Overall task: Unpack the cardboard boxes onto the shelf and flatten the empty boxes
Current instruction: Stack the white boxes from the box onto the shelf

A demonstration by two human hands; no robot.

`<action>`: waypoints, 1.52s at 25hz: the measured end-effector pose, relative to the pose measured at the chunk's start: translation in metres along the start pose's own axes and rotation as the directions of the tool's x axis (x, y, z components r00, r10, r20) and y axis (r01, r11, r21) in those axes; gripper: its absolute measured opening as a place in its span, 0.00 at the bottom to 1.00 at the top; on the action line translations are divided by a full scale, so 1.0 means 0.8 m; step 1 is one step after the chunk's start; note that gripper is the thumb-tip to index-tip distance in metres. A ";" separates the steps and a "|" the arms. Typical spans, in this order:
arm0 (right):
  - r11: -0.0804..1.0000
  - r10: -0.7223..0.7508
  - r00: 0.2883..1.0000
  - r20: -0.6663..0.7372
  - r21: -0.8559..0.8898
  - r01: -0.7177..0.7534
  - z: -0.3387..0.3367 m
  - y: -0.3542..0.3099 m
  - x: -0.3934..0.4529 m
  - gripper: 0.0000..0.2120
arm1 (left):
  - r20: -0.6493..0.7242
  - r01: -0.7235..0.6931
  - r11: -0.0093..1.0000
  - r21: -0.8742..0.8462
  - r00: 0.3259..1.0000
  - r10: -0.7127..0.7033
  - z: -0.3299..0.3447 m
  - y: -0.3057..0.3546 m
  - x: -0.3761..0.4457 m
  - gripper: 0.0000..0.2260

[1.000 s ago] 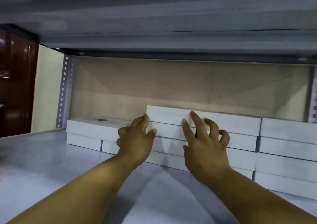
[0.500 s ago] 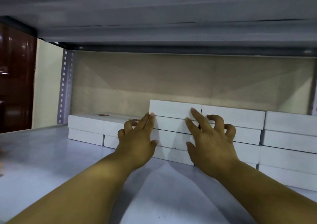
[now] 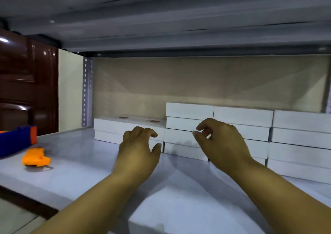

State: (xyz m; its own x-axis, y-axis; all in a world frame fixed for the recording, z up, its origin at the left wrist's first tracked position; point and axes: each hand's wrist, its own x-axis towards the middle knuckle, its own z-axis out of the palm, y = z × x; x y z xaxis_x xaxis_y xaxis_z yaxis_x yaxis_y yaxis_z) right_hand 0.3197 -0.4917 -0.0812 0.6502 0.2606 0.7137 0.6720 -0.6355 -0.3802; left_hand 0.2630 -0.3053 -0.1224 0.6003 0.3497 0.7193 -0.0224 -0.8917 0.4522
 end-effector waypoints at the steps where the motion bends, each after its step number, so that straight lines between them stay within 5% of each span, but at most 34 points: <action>1: 0.999 0.018 1.000 0.026 0.035 -0.019 -0.002 -0.010 -0.005 0.07 | -0.007 -0.014 1.000 -0.018 1.000 0.014 -0.011 -0.002 -0.011 0.12; 6: 0.973 -0.006 0.997 0.076 0.230 -0.011 -0.001 -0.065 -0.052 0.04 | 0.087 -0.001 0.969 -0.245 0.996 0.023 -0.076 -0.011 -0.068 0.07; 12: 0.883 -0.139 0.990 0.032 0.457 0.109 0.014 -0.132 -0.133 0.04 | 0.011 0.019 0.939 -0.342 1.000 -0.016 -0.161 -0.036 -0.136 0.08; 24: 0.765 -0.300 0.909 0.290 0.642 0.047 0.129 -0.259 -0.280 0.01 | 0.070 0.354 0.865 -0.356 0.933 -0.353 -0.272 -0.199 -0.319 0.03; 33: 0.745 -0.378 0.717 0.586 0.652 -0.140 0.237 -0.348 -0.394 0.02 | 0.082 0.614 0.760 -0.216 0.787 -0.612 -0.351 -0.320 -0.469 0.07; 38: 0.798 -0.398 0.551 0.734 0.573 -0.188 0.289 -0.392 -0.449 0.02 | 0.046 0.706 0.693 -0.144 0.705 -0.708 -0.398 -0.367 -0.540 0.06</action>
State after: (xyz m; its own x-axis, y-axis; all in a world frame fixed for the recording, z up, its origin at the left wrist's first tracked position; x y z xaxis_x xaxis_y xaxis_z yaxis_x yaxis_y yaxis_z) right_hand -0.0431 -0.2181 -0.3543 0.3511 0.9296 0.1121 0.6173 -0.1397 -0.7742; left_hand -0.2445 -0.1031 -0.3982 0.4759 0.8644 0.1623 0.2932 -0.3299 0.8973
